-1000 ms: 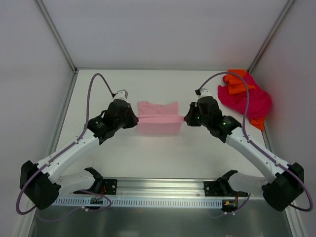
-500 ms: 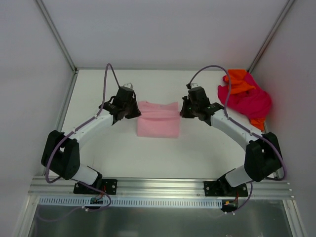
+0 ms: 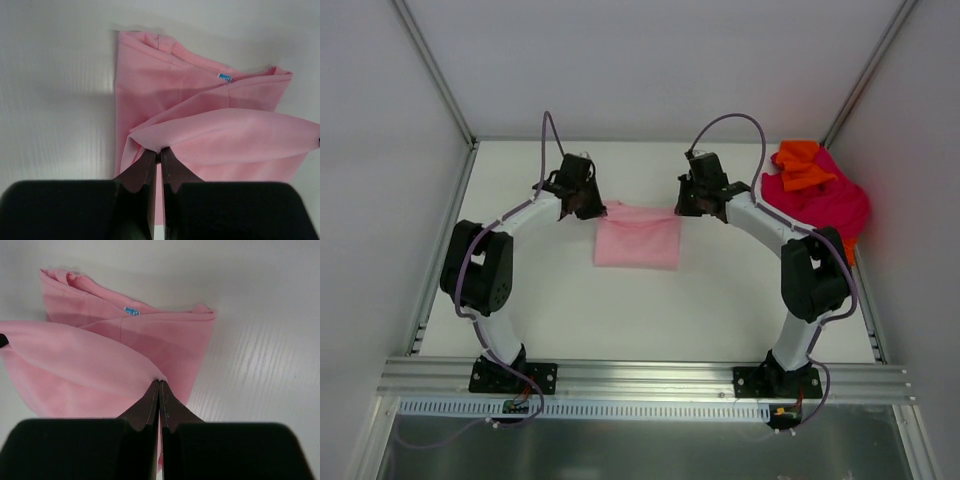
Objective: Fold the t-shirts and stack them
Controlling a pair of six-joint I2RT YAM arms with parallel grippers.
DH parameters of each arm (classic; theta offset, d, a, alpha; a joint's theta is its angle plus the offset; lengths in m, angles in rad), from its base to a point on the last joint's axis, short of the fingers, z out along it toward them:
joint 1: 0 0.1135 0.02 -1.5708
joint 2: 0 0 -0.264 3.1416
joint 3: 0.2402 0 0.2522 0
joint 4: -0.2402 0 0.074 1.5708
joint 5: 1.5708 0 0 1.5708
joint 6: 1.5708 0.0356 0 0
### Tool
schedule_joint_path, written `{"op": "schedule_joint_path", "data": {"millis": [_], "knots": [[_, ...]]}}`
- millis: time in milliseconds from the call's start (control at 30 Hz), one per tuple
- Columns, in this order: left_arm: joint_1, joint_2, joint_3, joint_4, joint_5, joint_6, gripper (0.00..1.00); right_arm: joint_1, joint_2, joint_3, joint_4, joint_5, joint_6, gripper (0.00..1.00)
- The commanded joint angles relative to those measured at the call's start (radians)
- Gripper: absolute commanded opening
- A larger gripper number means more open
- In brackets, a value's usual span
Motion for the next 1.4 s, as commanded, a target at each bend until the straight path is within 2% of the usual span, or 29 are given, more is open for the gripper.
{"op": "schedule_joint_path", "data": {"millis": [0, 33, 67, 100, 133, 200, 233, 267, 300, 333, 367, 433, 467, 533, 567, 600, 633, 700, 733, 833, 1000, 1367], "knots": [[0.029, 0.04, 0.069, 0.025, 0.055, 0.029, 0.06, -0.014, 0.047, 0.08, 0.022, -0.024, -0.025, 0.01], [0.033, 0.066, 0.08, 0.022, 0.063, 0.035, 0.18, -0.02, 0.058, 0.089, 0.023, -0.028, -0.026, 0.03], [0.047, 0.077, 0.091, 0.019, 0.069, 0.037, 0.26, -0.025, 0.081, 0.101, 0.017, -0.029, -0.033, 0.08], [0.053, 0.095, 0.109, 0.022, 0.086, 0.041, 0.35, -0.034, 0.09, 0.126, 0.014, -0.031, -0.036, 0.14], [0.06, 0.105, 0.118, 0.033, 0.098, 0.055, 0.49, -0.037, 0.098, 0.14, 0.011, -0.031, -0.042, 0.22], [0.083, 0.131, 0.181, 0.034, 0.142, 0.076, 0.58, -0.049, 0.112, 0.192, 0.007, -0.041, -0.06, 0.26], [0.089, 0.143, 0.213, 0.008, 0.164, 0.107, 0.65, -0.063, 0.115, 0.219, -0.001, -0.046, -0.068, 0.35], [0.101, 0.158, 0.258, -0.016, 0.184, 0.124, 0.7, -0.069, 0.12, 0.252, -0.028, -0.043, -0.082, 0.38], [0.106, 0.189, 0.354, -0.048, 0.198, 0.141, 0.7, -0.078, 0.133, 0.287, -0.051, -0.043, -0.089, 0.41], [0.109, 0.203, 0.399, -0.115, 0.209, 0.173, 0.7, -0.085, 0.143, 0.366, -0.108, -0.049, -0.094, 0.54], [0.11, 0.21, 0.44, -0.148, 0.212, 0.187, 0.71, -0.086, 0.147, 0.403, -0.133, -0.049, -0.1, 0.6], [0.11, 0.2, 0.487, -0.196, 0.21, 0.205, 0.72, -0.086, 0.14, 0.45, -0.171, -0.095, -0.106, 0.65], [0.11, 0.163, 0.453, -0.196, 0.218, 0.205, 0.71, -0.086, 0.127, 0.445, -0.173, -0.115, -0.106, 0.65], [0.11, 0.114, 0.389, -0.187, 0.247, 0.193, 0.66, -0.082, 0.085, 0.401, -0.183, -0.2, -0.105, 0.51], [0.11, 0.064, 0.312, -0.165, 0.256, 0.186, 0.54, -0.08, 0.068, 0.376, -0.188, -0.219, -0.106, 0.46], [0.112, 0.042, 0.269, -0.155, 0.278, 0.161, 0.43, -0.068, 0.033, 0.309, -0.187, -0.238, -0.097, 0.27], [0.11, 0.021, 0.235, -0.145, 0.287, 0.144, 0.31, -0.059, 0.009, 0.309, -0.176, -0.242, -0.092, 0.17], [0.11, -0.024, 0.128, -0.102, 0.313, 0.111, 0.08, -0.025, -0.038, 0.182, -0.147, -0.245, -0.082, 0.04], [0.11, -0.033, 0.094, -0.08, 0.353, 0.098, 0.05, -0.014, -0.046, 0.114, -0.121, -0.256, -0.08, 0.02], [0.1, -0.033, -0.012, -0.006, 0.39, 0.074, 0.02, 0.015, -0.032, 0.05, -0.084, -0.262, -0.051, 0.02], [0.099, 0.042, -0.01, 0.02, 0.379, 0.072, 0.01, 0.021, 0.051, 0.054, -0.059, -0.238, -0.028, 0.01], [0.113, 0.304, 0.256, -0.026, 0.351, 0.12, 0.0, -0.005, 0.271, 0.209, -0.069, -0.109, -0.063, 0.01]]}}
